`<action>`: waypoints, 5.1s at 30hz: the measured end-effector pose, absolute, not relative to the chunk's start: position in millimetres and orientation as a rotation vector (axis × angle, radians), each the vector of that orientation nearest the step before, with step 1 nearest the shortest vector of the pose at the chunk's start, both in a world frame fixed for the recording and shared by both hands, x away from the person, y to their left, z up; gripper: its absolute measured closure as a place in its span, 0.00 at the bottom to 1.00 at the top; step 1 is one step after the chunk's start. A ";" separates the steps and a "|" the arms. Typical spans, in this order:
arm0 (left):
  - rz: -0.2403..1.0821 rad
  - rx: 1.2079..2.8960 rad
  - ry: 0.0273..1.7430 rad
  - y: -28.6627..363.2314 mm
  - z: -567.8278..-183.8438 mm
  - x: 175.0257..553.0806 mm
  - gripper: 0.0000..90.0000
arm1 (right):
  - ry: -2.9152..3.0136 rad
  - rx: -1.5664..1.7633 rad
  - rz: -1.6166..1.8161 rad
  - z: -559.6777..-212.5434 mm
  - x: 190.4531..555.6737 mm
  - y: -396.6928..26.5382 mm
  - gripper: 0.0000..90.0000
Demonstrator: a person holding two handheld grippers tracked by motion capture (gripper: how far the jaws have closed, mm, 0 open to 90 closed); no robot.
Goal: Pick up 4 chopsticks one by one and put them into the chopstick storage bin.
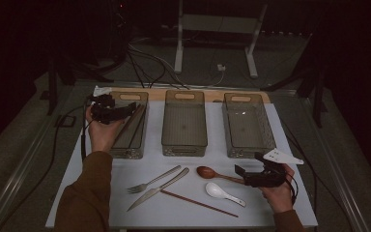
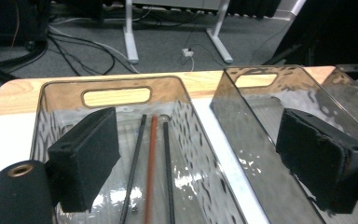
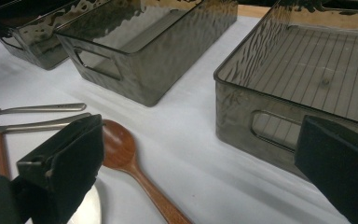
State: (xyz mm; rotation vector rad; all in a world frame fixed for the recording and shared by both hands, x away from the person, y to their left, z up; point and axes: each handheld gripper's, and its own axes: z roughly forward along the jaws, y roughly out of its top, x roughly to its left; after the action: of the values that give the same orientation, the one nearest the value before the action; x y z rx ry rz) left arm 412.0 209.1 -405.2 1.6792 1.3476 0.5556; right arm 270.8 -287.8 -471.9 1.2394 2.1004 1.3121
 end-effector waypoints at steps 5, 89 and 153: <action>0.553 1.688 1.317 209.1 -405.9 401.6 0.15 | 2.100 1.238 1.312 -471.9 269.5 -287.7 0.02; 0.544 1.742 1.091 205.2 -457.9 248.6 0.01 | 2.579 0.911 1.201 -456.9 287.5 -206.4 0.00; 0.540 1.761 1.109 199.9 -461.0 247.7 0.01 | 2.800 0.655 0.966 -490.5 262.4 -142.4 0.44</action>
State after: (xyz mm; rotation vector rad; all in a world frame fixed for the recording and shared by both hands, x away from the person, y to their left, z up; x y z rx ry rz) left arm 247.7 199.9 -461.0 1.7613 1.1090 0.5404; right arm 262.4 -142.4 -490.5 0.6550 2.8001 0.9663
